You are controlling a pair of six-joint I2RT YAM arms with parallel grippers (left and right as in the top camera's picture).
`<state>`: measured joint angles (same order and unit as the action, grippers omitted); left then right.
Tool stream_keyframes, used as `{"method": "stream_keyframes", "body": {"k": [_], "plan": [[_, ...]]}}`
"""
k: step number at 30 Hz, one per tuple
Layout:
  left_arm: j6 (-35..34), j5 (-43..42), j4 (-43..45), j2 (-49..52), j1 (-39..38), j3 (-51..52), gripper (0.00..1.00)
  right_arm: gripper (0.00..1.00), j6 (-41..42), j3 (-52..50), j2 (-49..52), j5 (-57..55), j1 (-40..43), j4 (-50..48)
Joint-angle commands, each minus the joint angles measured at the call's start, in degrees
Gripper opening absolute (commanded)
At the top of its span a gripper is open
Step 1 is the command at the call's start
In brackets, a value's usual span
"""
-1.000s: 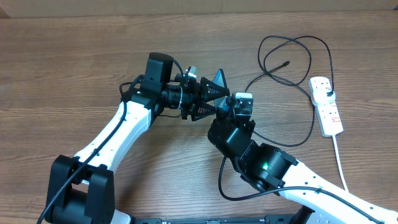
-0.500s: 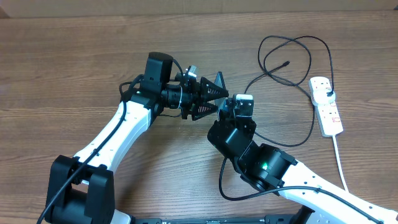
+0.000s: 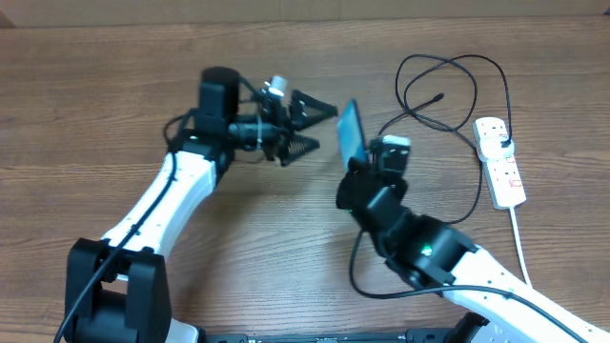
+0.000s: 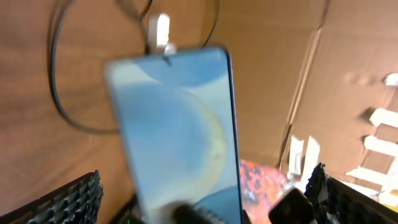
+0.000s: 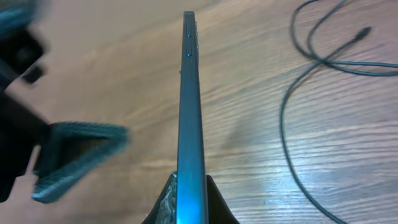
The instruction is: Plug charger to phone and switch on socket
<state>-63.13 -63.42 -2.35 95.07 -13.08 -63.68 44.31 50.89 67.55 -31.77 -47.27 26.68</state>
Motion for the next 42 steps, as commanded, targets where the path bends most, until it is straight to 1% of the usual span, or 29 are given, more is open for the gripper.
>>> {"method": "stream_keyframes", "body": {"k": [1,4,7,10,11,13,14,15,17,19,22,23,25,27,28,29,30,32,33,34,36,37,39,42], "plan": [[3.3,-4.7,5.1,0.1,4.7,-0.2,1.00,0.04,7.8,0.7,-6.1,1.8,4.7,2.0],[6.4,-5.7,6.0,-0.9,8.7,-0.2,1.00,0.04,11.5,0.7,-10.4,6.2,8.9,6.3],[10.1,-7.2,5.3,-3.0,11.8,-0.2,1.00,0.04,13.3,0.7,-15.8,10.4,13.0,11.8],[15.8,-5.4,0.1,-6.8,14.4,-0.2,1.00,0.04,14.7,0.7,-21.6,11.6,15.7,17.1],[18.6,-2.8,-4.1,-8.9,15.1,-0.2,1.00,0.04,15.1,0.7,-23.8,11.5,16.5,19.0],[25.7,8.9,-16.0,-14.1,15.5,-0.2,1.00,0.04,15.6,0.7,-27.7,11.5,17.6,21.8],[28.1,15.4,-21.0,-16.4,15.5,-0.2,1.00,0.04,15.5,0.7,-29.3,11.5,18.0,22.8],[29.8,23.7,-26.7,-19.3,15.2,-0.2,1.00,0.04,15.5,0.7,-30.9,11.5,18.4,23.9],[30.2,35.9,-35.4,-24.5,14.9,-0.2,1.00,0.04,15.5,0.7,-33.1,11.6,18.8,25.7],[30.2,43.1,-41.9,-29.2,14.9,-0.2,1.00,0.04,15.5,0.5,-33.8,12.9,18.8,26.8],[30.2,48.9,-48.6,-36.4,15.0,-0.2,1.00,0.04,17.0,-1.4,-33.6,17.2,18.8,26.3],[30.2,49.7,-49.5,-38.2,15.0,-0.2,1.00,0.04,17.8,-2.6,-33.5,18.4,18.8,25.2],[30.2,50.1,-50.5,-41.9,15.0,-0.2,1.00,0.04,19.5,-6.6,-33.5,21.3,18.8,19.8],[30.1,50.0,-50.5,-45.4,15.0,-0.2,1.00,0.04,20.5,-12.2,-33.5,25.1,18.8,10.6],[30.1,50.1,-50.5,-47.2,15.0,-0.2,1.00,0.04,20.5,-15.6,-33.4,28.1,18.8,4.1],[30.1,50.0,-50.6,-49.0,15.0,-0.2,0.99,0.04,20.9,-20.0,-32.9,32.4,18.8,-4.8],[30.1,50.0,-51.1,-50.5,15.0,-0.2,1.00,0.04,21.7,-22.4,-32.5,34.8,18.8,-10.1],[30.1,50.1,-53.0,-52.6,15.0,-0.2,1.00,0.04,24.9,-29.1,-30.4,41.8,18.8,-26.4],[29.2,50.1,-55.3,-53.8,15.0,-0.2,1.00,0.04,27.3,-33.2,-28.0,45.7,18.8,-37.5],[28.2,50.1,-56.7,-54.2,15.0,-0.2,1.00,0.04,28.5,-35.2,-26.1,47.7,18.8,-43.0],[25.6,49.0,-59.0,-54.6,15.0,-0.2,0.99,0.04,30.6,-37.4,-22.3,50.9,18.8,-49.9],[24.0,46.8,-59.6,-54.6,15.0,-0.2,1.00,0.04,31.8,-37.9,-20.0,52.4,18.8,-52.4],[23.3,39.3,-58.7,-54.3,15.0,0.2,1.00,0.04,32.6,-38.0,-15.6,55.3,18.8,-56.5],[23.2,29.6,-55.4,-53.7,15.0,2.0,1.00,0.04,32.9,-38.0,-8.7,60.6,18.8,-66.5]]}}
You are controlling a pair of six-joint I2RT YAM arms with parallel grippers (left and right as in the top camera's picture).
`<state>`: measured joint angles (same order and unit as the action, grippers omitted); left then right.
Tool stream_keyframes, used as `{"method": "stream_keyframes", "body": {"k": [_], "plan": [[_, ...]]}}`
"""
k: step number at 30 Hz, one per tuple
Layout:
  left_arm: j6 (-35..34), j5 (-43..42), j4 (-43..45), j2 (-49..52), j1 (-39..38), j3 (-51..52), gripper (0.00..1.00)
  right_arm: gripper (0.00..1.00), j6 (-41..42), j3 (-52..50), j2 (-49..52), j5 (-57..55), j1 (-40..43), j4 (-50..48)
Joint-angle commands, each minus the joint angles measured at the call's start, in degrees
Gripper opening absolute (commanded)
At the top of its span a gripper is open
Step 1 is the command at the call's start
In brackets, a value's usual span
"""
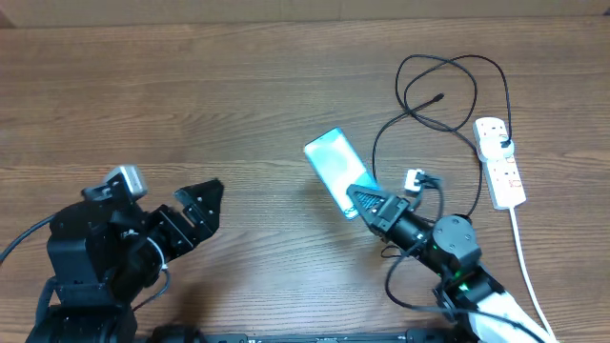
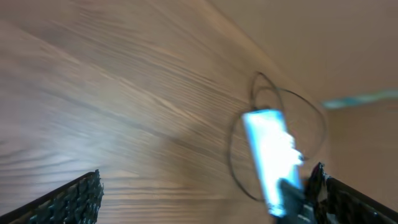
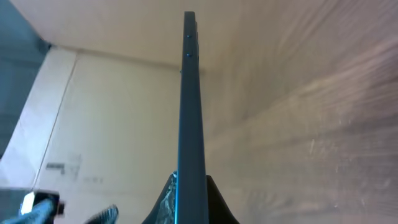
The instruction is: Plug charger to phone and switch on socket
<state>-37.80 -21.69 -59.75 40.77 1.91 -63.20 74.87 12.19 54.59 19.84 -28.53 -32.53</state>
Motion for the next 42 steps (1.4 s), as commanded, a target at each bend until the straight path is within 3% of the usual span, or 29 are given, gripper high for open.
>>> {"method": "stream_keyframes", "body": {"k": [1,5,8,16,23,30,36,42], "plan": [[-2.5,-14.8,3.3,1.0,0.0,2.5,1.00,0.04,3.4,0.7,6.9,11.0,0.0,-11.5],[-5.6,-23.1,8.1,3.2,-0.1,7.8,0.99,0.04,7.6,0.7,14.6,14.0,0.0,-23.5],[-9.0,-25.2,13.5,4.7,-0.1,13.4,1.00,0.04,11.0,0.7,18.1,14.1,0.0,-26.9],[-26.2,-32.1,43.3,9.5,-0.5,27.1,0.99,0.04,17.6,0.8,20.0,11.2,0.0,-28.6],[-32.4,-31.0,55.4,17.4,-7.3,30.1,0.86,0.04,20.0,1.0,20.0,6.5,-1.8,-31.7],[-40.1,-24.1,66.5,24.0,-15.7,30.1,0.70,0.04,21.9,1.1,20.0,-2.6,-8.1,-31.5],[-42.2,-21.2,68.5,27.5,-19.1,30.1,0.49,0.04,30.3,1.1,20.0,-5.0,-11.1,-31.3],[-48.1,-20.9,69.2,28.9,-19.3,30.1,0.28,0.04,30.3,1.1,20.0,-5.6,-11.3,-29.3]]}}
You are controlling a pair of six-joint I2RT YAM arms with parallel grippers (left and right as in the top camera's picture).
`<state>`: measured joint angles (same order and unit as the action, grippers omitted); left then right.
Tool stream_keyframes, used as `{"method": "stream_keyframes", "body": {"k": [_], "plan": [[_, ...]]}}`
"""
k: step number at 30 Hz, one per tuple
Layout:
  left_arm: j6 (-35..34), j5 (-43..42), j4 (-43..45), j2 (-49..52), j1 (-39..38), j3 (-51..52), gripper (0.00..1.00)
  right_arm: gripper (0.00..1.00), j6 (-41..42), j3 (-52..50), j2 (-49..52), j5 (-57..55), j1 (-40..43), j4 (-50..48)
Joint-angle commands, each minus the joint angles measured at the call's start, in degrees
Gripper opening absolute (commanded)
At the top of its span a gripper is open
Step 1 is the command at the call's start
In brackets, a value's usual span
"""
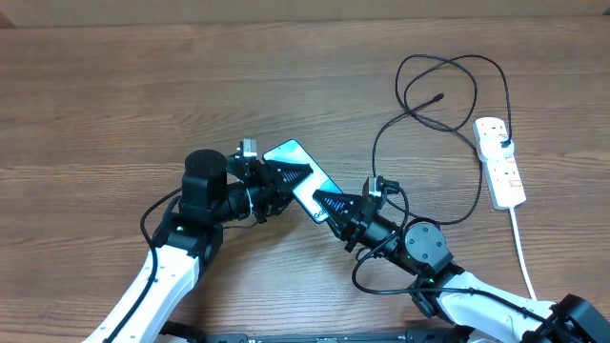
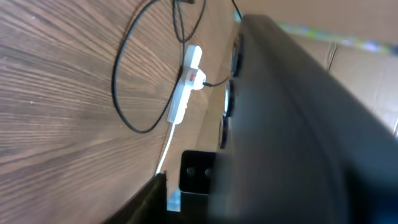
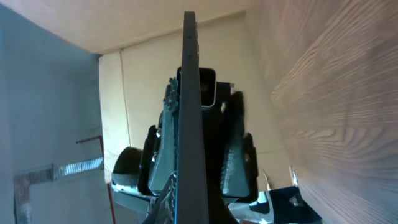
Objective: Plug charger to phone and switch on socket
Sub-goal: 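Close the left gripper on the smartphone's edge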
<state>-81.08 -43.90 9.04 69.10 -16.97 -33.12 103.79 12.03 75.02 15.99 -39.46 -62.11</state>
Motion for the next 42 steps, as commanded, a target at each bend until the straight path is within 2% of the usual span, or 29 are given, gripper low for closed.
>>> {"method": "stream_keyframes", "body": {"k": [1,10,13,17,20,23,29,34,37,40,42], "plan": [[-5.6,1.5,0.5,0.5,-0.4,0.0,0.26,0.04,1.4,1.2,-0.4,-2.0,-0.3,1.0],[-9.2,8.2,0.7,0.5,-3.7,0.0,0.21,0.04,1.2,1.6,-0.4,-4.0,-1.0,1.4],[-9.2,8.8,0.7,0.5,-4.2,0.0,0.16,0.04,1.2,1.9,-0.4,-4.0,-1.4,1.5],[-9.2,8.7,0.7,0.5,-4.2,0.0,0.04,0.04,1.2,1.9,-0.4,-4.0,-1.4,4.1],[-9.2,8.7,0.7,0.5,-4.2,0.0,0.04,0.04,1.2,1.9,-0.4,-4.0,-1.4,5.5],[-9.1,8.8,0.7,0.5,-4.1,0.0,0.04,0.19,1.2,1.9,-0.4,-4.0,-1.4,5.7],[-7.1,10.8,0.7,0.5,-3.6,0.0,0.04,0.31,1.2,1.9,-0.4,-3.0,-1.4,9.1],[2.1,13.2,0.1,0.5,-0.6,0.0,0.04,0.45,0.6,1.9,-0.4,-1.8,-1.3,13.0],[10.6,13.7,-3.4,0.5,2.2,0.0,0.04,0.56,-6.7,1.9,-0.4,-3.1,-1.3,12.7],[16.4,13.6,-8.9,0.5,5.2,0.0,0.04,0.64,-20.9,1.9,-0.4,-4.9,-1.3,12.9],[18.0,12.3,-12.8,0.5,7.1,0.0,0.04,0.69,-30.2,1.9,-0.4,-6.4,-1.3,13.1]]}}
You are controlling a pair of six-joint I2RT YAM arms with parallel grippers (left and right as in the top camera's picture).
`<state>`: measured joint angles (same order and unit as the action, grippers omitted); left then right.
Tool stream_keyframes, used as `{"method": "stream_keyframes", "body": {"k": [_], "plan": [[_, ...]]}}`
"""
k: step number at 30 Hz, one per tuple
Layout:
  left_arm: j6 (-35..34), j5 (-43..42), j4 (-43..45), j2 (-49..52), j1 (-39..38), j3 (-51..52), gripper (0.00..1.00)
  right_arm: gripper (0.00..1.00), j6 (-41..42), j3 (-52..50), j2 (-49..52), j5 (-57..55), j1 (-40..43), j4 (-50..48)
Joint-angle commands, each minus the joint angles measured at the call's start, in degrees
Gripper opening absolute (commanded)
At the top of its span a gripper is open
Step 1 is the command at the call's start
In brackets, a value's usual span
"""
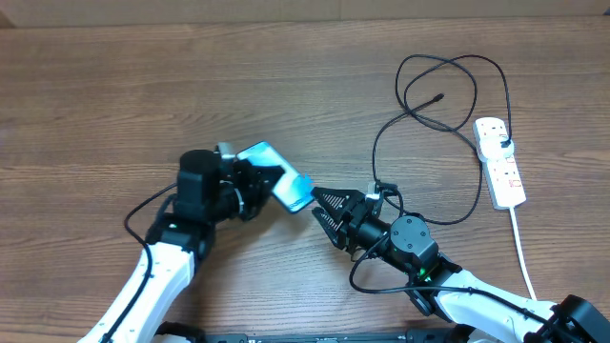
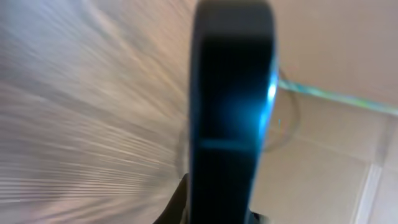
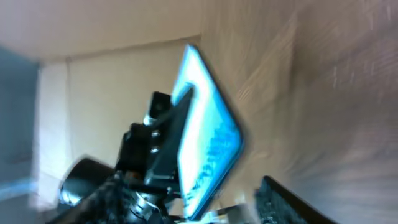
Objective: Plug charger to phone and switch on socket
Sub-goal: 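Close the left gripper on the smartphone's edge, then open the right gripper and withdraw it from the smartphone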
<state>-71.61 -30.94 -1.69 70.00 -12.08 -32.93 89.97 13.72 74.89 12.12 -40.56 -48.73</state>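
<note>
The phone (image 1: 277, 175), blue screen lit, is held tilted above the table's middle by my left gripper (image 1: 259, 181), which is shut on it. It shows edge-on as a dark slab (image 2: 230, 106) in the left wrist view. My right gripper (image 1: 322, 212) stands open just right of the phone's lower end, touching nothing; its wrist view shows the phone (image 3: 208, 140) ahead of it. The black charger cable (image 1: 456, 71) lies looped at the far right, its free plug tip (image 1: 438, 97) on the table. The other end goes to the white socket strip (image 1: 501, 162).
The wooden table (image 1: 114, 95) carries nothing else. The strip's white lead (image 1: 522, 246) runs off the front right edge. My right arm (image 1: 419, 257) reaches in from the front right, with my left arm (image 1: 162, 267) coming from the front left.
My right gripper has let go of the phone and now stands open beside it. The phone, now in my left gripper alone, sits slightly further left.
My right gripper held the phone upright next to my open left gripper. Then the left arm was back at the front left while the right still held the phone. Then both grippers met at the phone. Now only the left holds it.
</note>
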Motion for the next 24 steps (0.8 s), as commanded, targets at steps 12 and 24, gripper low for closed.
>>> {"method": "stream_keyframes", "body": {"k": [12,24], "plan": [[16.0,-26.1,-4.7,-0.3,8.0,-0.2,0.04,0.91,-36.5,5.5,-4.7,-16.6,2.2,26.4],[20.2,-26.8,-2.7,-0.3,8.0,-0.2,0.04,1.00,-49.3,38.9,-10.2,-16.6,23.8,81.7]]}}
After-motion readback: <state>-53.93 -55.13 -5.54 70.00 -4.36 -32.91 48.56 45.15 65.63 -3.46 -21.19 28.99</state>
